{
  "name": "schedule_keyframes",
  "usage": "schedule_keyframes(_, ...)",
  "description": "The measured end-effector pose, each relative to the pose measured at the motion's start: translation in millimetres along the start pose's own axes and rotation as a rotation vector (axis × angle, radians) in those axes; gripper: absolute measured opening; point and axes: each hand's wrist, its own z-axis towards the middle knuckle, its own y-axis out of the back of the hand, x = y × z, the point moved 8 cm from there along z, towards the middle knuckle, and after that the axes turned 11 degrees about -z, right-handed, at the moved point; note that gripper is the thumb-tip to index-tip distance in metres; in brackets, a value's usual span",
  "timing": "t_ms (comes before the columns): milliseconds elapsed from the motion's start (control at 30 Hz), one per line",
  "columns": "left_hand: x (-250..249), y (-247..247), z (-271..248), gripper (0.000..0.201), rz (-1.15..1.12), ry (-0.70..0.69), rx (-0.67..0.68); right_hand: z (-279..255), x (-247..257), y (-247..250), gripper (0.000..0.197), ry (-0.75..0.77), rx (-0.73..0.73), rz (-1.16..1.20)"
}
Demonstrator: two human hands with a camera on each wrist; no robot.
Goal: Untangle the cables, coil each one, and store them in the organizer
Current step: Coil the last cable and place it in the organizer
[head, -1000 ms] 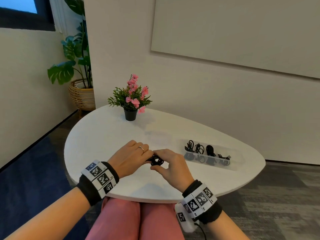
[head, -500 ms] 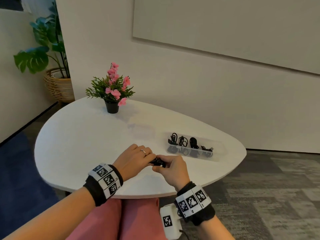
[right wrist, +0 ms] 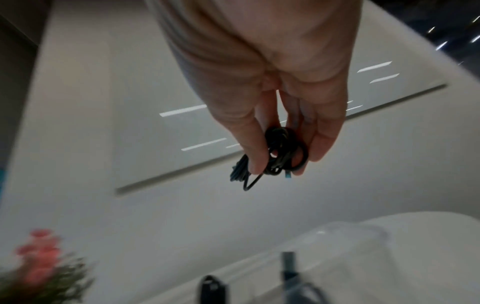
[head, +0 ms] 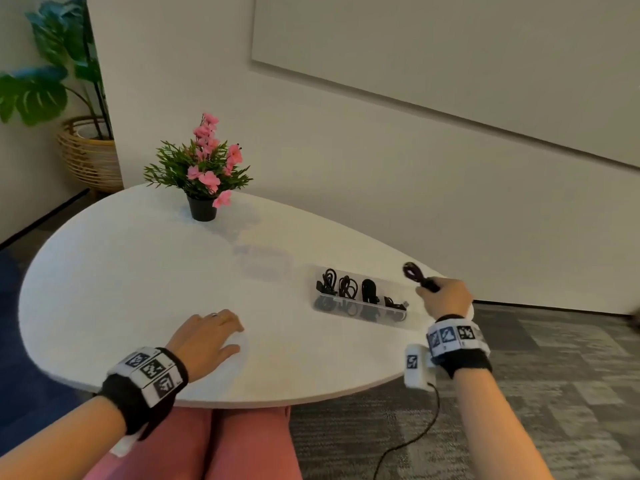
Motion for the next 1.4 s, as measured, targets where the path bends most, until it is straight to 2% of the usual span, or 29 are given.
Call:
schedule_keyframes(67, 21, -5, -8, 0.040, -0.007, 0.076, 0.033, 26, -22, -4, 0.030, -0.114, 0.014, -0.049)
schedule_keyframes(133, 37, -10, -14, 0.040, -0.018, 0.142, 0.072, 40, -35, -19, 0.030, -0.175, 0.087, -0.150)
schedule_keyframes(267, 51, -14, -18, 0.038, -0.049, 0.186, 0.100, 55, -45, -46, 0.044, -0.187, 0.115, -0.193)
schedule_keyframes(433, 53, -15, -14, 0.033, -0.081, 0.194, 0.116, 51, -37, -61, 0.015, -0.151, 0.105, -0.329)
schedule_keyframes(567, 53, -16, -15, 0.032, -0.097, 0.195, 0.097, 52, -28, -62, 0.023, -0.086, 0.073, -0.665)
schedule_keyframes(733, 52, -16, -17, 0.031, -0.117, 0.192, 0.073, 57, -39, -79, 0.033, -0.043, 0.169, -0.729)
schedule_keyframes(833, 50, -16, -19, 0.030, -0.126, 0.195, 0.062, 55, -28, -86, 0.052, 0.049, 0.273, -0.869)
schedule_keyframes(900, 50, -16, -19, 0.031, -0.125, 0.194, 0.063, 51, -21, -92, 0.053, 0.125, 0.346, -0.937)
schedule_keyframes(967, 50, -16, -18, 0.031, -0.124, 0.193, 0.077, 49, -21, -99, 0.045, 0.222, 0.400, -0.919)
schedule_keyframes(1033, 50, -16, -18, 0.032, -0.117, 0.188, 0.084, 45, -22, -96, 0.036, 0.282, 0.385, -0.864)
schedule_keyframes(1133, 51, -16, -18, 0.033, -0.110, 0.182, 0.092, 53, -25, -84, 0.019, 0.172, 0.268, -0.643)
schedule_keyframes(1233, 53, -16, -17, 0.033, -0.102, 0.176, 0.102, 59, -25, -77, 0.018, 0.076, 0.191, -0.469)
schedule_keyframes(1333, 53, -17, -18, 0.034, -0.091, 0.174, 0.107, 62, -19, -85, 0.033, 0.186, 0.208, -0.467)
schedule_keyframes(1400, 53, -17, -18, 0.034, -0.096, 0.180, 0.104, 61, -22, -92, 0.028, 0.192, 0.243, -0.498)
